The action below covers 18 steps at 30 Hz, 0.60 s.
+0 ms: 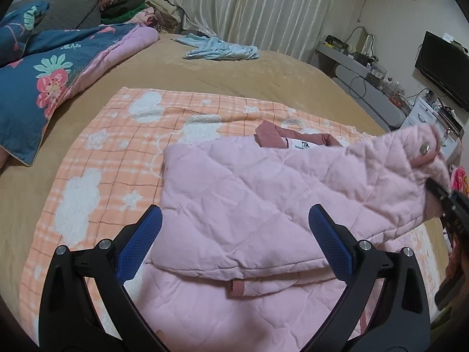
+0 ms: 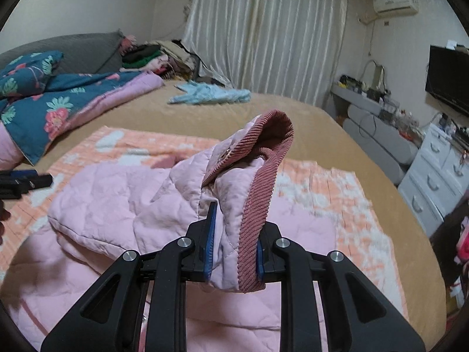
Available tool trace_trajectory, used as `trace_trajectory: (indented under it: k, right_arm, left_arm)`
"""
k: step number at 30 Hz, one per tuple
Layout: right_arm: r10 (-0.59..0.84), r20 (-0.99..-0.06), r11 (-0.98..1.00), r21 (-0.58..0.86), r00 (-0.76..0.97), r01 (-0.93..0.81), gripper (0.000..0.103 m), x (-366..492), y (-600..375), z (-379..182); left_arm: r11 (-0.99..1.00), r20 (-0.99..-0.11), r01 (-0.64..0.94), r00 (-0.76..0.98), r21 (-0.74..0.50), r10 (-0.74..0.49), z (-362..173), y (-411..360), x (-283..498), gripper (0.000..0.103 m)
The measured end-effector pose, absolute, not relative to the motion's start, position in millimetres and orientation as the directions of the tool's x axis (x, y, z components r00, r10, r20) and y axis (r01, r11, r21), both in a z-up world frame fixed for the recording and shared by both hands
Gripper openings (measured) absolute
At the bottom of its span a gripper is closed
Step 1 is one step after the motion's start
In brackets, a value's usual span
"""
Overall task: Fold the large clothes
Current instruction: 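Grasp the folded corduroy-trimmed edge with the right gripper and lift it, then lay the lifted edge flat over the jacket front and release right gripper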
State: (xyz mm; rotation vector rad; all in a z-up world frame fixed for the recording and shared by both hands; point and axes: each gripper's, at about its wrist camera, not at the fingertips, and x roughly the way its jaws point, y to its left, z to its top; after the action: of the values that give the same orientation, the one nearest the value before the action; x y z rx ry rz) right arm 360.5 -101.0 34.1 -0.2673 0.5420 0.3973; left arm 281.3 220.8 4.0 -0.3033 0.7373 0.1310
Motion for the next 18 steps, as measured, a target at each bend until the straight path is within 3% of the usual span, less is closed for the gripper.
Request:
trace_trajectory:
  k: [8,18]
  right_arm:
    - [0.264,-0.605,0.910,-0.102,0.751,-0.402,0.021,368,-104,1]
    - [0.254,-0.639,0.925,-0.059,0.726,-0.375,0.031,374,-114,-12]
  left_arm:
    - [0.951,-0.690,-0.218,0.724,-0.218,0.009,-4,218,289,0.094]
    - [0.957,-0.704,-0.211,0.710,-0.200,0.010,-13,210,298,0.094]
